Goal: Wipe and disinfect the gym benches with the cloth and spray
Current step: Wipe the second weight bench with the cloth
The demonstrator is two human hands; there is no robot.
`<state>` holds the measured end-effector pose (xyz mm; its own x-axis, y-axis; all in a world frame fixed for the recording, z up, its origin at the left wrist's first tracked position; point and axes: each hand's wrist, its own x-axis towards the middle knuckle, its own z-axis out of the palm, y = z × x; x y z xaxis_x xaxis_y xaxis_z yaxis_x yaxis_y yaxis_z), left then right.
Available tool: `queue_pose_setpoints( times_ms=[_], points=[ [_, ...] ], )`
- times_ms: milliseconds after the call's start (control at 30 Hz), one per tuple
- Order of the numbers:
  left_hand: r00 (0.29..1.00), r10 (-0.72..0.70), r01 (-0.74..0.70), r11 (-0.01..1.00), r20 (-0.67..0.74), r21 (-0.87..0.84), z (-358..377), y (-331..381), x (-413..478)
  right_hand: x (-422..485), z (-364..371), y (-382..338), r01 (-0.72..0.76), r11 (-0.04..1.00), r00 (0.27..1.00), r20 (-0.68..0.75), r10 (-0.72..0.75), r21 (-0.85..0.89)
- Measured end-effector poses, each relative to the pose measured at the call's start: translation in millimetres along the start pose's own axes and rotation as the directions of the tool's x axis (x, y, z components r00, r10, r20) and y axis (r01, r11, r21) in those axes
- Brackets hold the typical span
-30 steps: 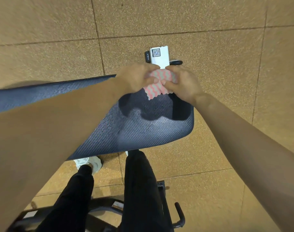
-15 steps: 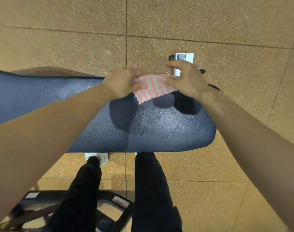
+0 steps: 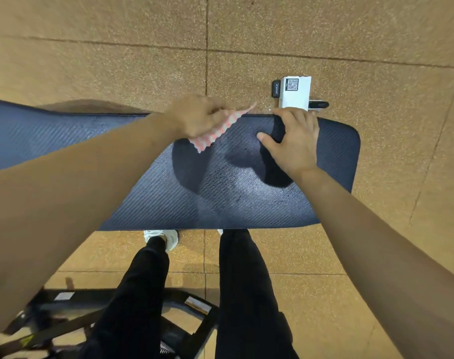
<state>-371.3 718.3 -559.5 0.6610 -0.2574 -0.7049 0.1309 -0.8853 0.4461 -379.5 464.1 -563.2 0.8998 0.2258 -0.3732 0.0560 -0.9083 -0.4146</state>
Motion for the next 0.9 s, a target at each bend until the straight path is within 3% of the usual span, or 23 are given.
queue_pose_setpoints(
  times_ms=[67, 300, 433, 600, 700, 900],
  points=[
    [0.999, 0.018, -0.020, 0.999, 0.051, 0.032, 9, 10, 11, 0, 1, 2, 0.012, 1.000, 1.000, -0.010, -0.012, -0.004],
    [0.987, 0.158, -0.147, 0.950, -0.021, 0.275, 16, -19, -4, -12, 16, -2, -0.007, 1.000, 0.997, -0.079, 0.007, -0.010],
    [0.963, 0.228, -0.178, 0.937, -0.141, 0.302, 23, -51, -23, -27, 29, -32, -0.021, 0.997, 0.997, -0.072, 0.015, -0.072],
    [0.955, 0.216, -0.147, 0.940, -0.202, 0.306, 23, -102, -53, -51, 59, -106, 0.013, 0.992, 0.999, -0.051, -0.020, -0.122],
    [0.956, 0.182, -0.106, 0.945, -0.229, 0.309, 17, -140, -76, -59, 86, -154, -0.029, 0.987, 0.998, 0.056, 0.038, -0.157],
    [0.952, 0.120, -0.015, 0.937, -0.281, 0.348, 10, -218, -115, -63, 107, -173, -0.092, 0.962, 0.985, 0.115, 0.125, -0.259]
  ],
)
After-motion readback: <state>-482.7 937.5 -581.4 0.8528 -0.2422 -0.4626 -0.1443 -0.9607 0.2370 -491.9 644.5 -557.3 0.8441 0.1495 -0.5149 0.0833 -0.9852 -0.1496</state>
